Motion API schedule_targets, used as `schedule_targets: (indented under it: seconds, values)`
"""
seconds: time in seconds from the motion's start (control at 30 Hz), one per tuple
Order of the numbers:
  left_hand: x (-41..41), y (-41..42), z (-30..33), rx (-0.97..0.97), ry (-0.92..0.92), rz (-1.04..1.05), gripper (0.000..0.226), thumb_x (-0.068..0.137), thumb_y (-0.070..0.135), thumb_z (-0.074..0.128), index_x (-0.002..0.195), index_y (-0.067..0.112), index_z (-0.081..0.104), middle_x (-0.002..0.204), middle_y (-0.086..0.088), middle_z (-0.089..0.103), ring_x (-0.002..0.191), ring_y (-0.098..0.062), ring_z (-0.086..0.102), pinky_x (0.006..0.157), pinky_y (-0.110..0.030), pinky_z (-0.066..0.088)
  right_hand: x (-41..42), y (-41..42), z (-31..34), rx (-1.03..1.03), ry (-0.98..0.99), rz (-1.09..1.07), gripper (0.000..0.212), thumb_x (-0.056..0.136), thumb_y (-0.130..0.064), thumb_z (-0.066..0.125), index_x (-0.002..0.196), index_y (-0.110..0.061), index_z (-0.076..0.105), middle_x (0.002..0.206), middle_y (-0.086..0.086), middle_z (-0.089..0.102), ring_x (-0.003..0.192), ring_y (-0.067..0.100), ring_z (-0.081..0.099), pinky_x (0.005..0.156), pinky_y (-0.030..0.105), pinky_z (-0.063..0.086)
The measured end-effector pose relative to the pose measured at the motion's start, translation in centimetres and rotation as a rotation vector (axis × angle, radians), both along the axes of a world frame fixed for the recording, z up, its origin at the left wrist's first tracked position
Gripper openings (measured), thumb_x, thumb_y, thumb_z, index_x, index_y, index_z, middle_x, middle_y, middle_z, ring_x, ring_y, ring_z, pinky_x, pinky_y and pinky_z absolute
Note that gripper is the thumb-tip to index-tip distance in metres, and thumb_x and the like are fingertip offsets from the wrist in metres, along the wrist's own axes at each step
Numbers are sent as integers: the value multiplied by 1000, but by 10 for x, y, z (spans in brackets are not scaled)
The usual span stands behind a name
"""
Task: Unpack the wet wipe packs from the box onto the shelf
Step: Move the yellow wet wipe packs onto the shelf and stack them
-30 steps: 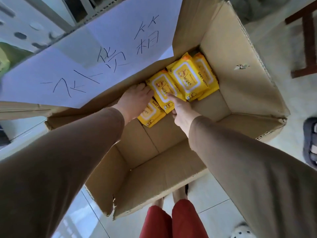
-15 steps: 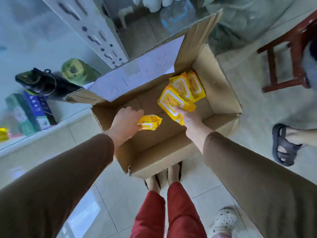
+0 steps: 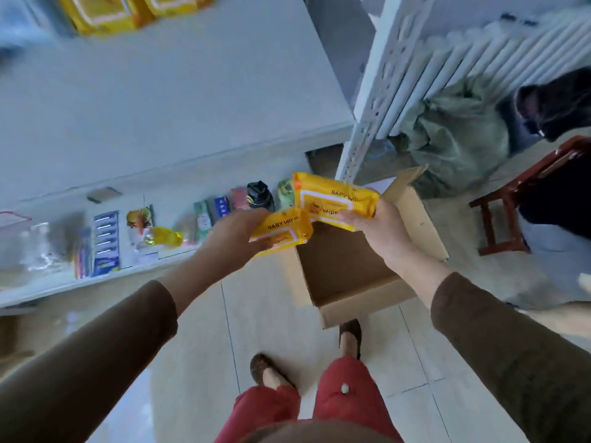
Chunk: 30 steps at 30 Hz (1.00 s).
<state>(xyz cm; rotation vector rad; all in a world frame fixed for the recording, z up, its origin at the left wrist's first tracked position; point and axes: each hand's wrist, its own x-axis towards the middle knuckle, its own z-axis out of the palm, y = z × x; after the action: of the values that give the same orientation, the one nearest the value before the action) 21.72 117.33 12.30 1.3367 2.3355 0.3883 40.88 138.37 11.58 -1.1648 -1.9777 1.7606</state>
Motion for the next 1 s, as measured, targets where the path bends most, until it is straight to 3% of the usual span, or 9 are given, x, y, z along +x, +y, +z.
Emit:
schedule_targets:
  seconds: [0.13,0.23,0.47,0.53,0.67,0.77,0.9,1.0]
  values:
    - [-51,-43,70,82,60,28,35,80,38,76,110,28,61,95,3,63,92,-21,56,74,-35,44,-55,-28,63,53,53,79,26,79,-23,82,102,-22,70,93,-12,76,91,6,71,80,22,54]
    - [-90,-61,105,123,122,59,29,81,37,74,106,27,61,82,5,56,87,-21,51,68,-34,40,-100,-37,95,102,83,92,20,79,-21,82,88,-29,67,75,-24,70,70,-9,64,62,7,47]
    - [-197,-62,141,138,229,133,38,83,37,73,115,27,55,87,-6,56,83,-27,54,73,-38,46,-215,-25,129,131,163,129,27,80,-15,81,100,-27,66,96,-13,72,80,-5,67,65,6,48]
    - [-232,-51,142,120,240,152,40,83,37,72,117,29,53,90,-6,56,83,-28,55,75,-40,48,-251,-13,129,139,180,139,31,79,-11,81,103,-24,65,100,-6,72,84,2,67,71,10,52]
    - [-305,-20,138,93,246,196,41,83,36,73,117,29,52,90,-3,54,82,-27,55,72,-38,47,-324,24,118,114,184,136,36,78,-8,81,109,-19,66,110,6,72,101,23,69,89,35,55]
    - [-355,6,135,68,237,224,41,83,35,74,116,27,52,95,-5,58,84,-27,57,70,-37,47,-379,52,111,112,144,142,40,78,-7,81,115,-10,65,115,13,72,107,30,68,95,44,54]
    - [-411,34,132,42,227,248,43,82,35,76,117,25,52,101,-7,64,86,-30,60,74,-43,54,-444,82,106,126,107,175,40,77,-11,83,112,-13,64,115,11,71,106,29,69,94,43,55]
    - [-445,53,127,12,235,249,47,82,38,75,121,25,52,101,-5,63,86,-29,59,70,-38,49,-482,100,100,87,113,202,40,78,-11,83,113,-15,64,118,10,71,104,24,69,92,38,56]
